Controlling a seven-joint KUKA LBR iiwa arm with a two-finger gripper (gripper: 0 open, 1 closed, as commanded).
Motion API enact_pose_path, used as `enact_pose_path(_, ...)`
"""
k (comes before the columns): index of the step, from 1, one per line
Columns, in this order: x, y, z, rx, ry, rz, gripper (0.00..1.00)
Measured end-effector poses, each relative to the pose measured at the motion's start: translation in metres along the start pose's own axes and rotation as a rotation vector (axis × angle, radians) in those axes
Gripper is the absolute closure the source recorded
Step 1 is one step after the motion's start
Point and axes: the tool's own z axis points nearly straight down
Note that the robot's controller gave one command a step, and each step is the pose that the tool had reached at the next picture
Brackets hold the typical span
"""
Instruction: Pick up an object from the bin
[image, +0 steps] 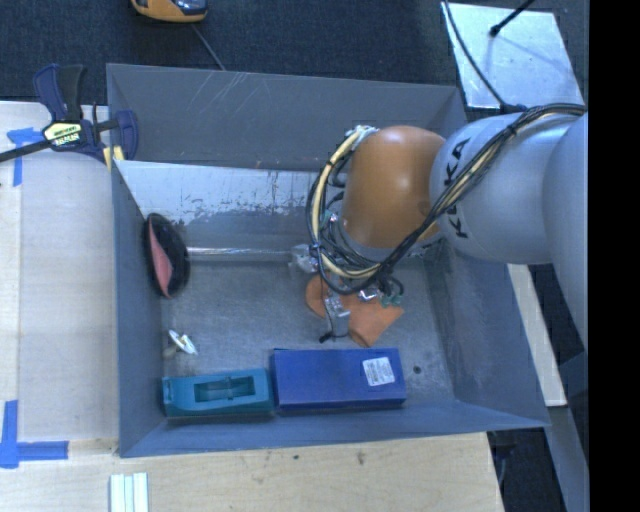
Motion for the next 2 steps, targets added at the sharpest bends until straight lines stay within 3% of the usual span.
enact_pose_path(1, 0.0089, -0.0226, -0.0069, 0.001, 0.0, 0.082, 1.0)
enact_pose_path(2, 0.009, -0.0227, -0.0069, 0.0, 0.0, 0.083, 0.0)
